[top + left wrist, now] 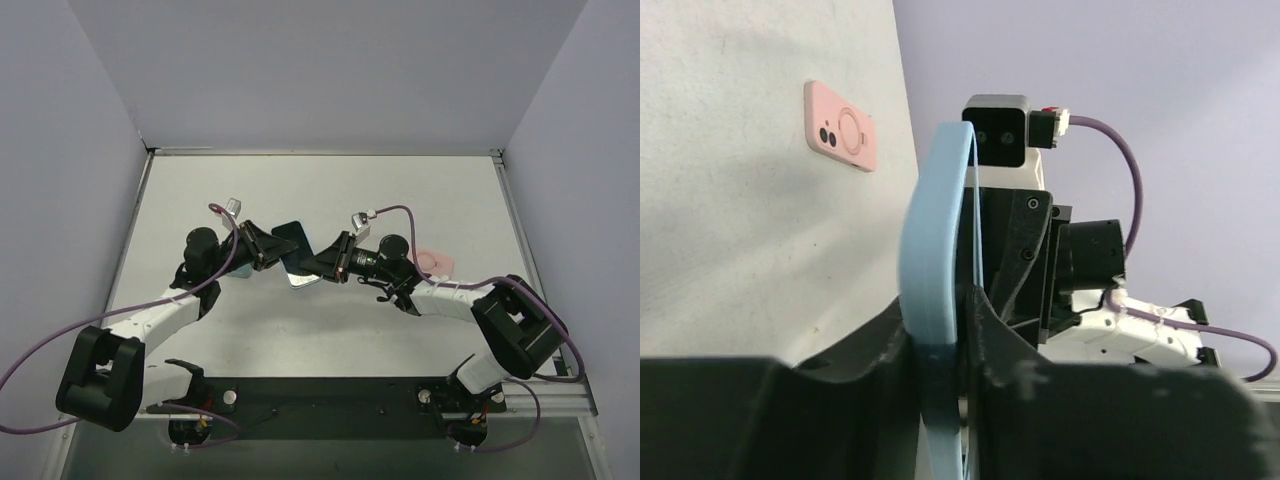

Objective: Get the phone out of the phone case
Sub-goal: Pick up the phone at the center of the board.

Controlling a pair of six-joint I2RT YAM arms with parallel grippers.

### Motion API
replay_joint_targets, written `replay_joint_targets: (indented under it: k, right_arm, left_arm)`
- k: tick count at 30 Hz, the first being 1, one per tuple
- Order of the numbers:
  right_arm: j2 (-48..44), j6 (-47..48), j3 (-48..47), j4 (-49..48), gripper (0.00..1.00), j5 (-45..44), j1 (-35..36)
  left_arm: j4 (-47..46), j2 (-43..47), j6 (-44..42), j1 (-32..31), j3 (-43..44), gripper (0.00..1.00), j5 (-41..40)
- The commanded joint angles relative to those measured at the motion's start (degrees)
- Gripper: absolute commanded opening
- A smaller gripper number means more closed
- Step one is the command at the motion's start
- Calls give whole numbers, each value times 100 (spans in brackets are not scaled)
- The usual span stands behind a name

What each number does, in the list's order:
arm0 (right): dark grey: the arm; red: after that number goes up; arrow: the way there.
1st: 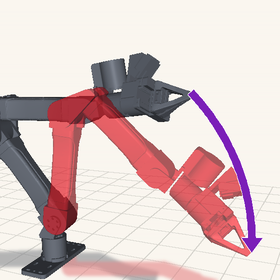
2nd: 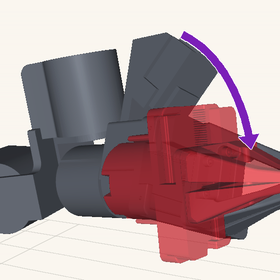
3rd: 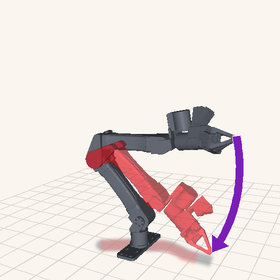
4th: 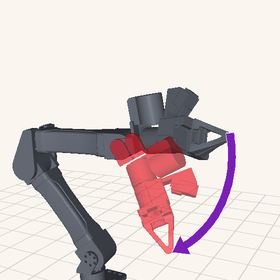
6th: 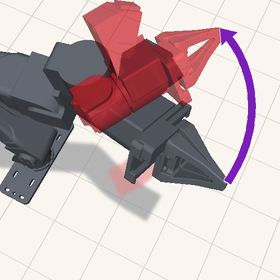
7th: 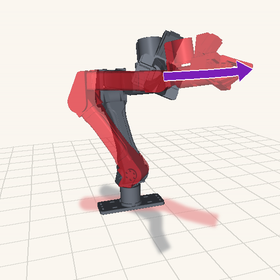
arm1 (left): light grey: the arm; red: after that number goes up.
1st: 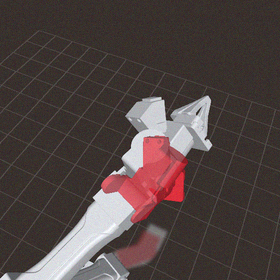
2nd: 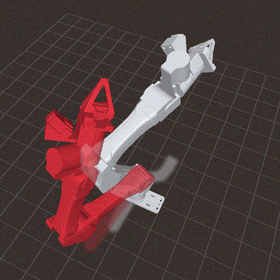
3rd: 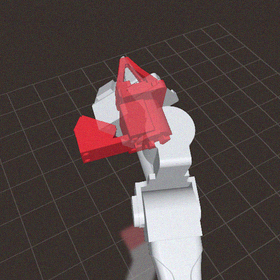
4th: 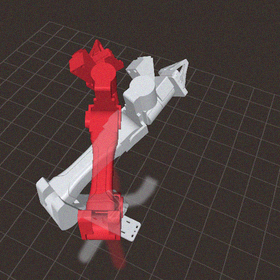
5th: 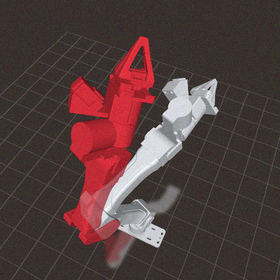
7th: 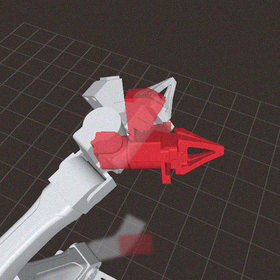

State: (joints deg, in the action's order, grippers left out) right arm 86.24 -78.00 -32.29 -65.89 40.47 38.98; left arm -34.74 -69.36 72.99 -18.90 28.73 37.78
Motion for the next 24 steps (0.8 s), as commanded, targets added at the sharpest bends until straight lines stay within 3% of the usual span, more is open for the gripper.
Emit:
replay_joint_targets:
  k: [1,4,6,7,9,10,13,18,22,24]
  right_arm:
    - [51,12,-40,-768,0,128,83]
    - [60,48,-58,-645,4,128,57]
    - [-1,39,-14,-592,26,67,-22]
    - [-97,30,73,-583,44,32,-48]
    - [-229,13,179,-530,64,-91,-136]
    - [-378,-14,232,-522,80,-153,-163]
    - [-616,-57,460,-556,100,-329,-215]
    - [-740,-330,707,-969,97,-478,-251]
    - [-626,-620,856,-1452,64,-522,-277]
    - [-573,-752,952,-1716,53,-566,-295]
  left_arm:
    - [-683,-86,66,-35,229,14,115]
    - [-674,-95,101,-44,273,0,124]
    - [-674,-34,163,-27,265,0,37]
    - [-666,1,180,-18,247,0,-16]
    - [-657,116,242,0,212,0,-156]
    - [-683,177,259,17,203,0,-183]
    - [-744,134,312,35,291,0,-87]
    - [-788,177,374,70,317,0,-113]
    - [-972,143,523,97,256,0,-157]
    - [-1192,134,690,123,194,0,-157]
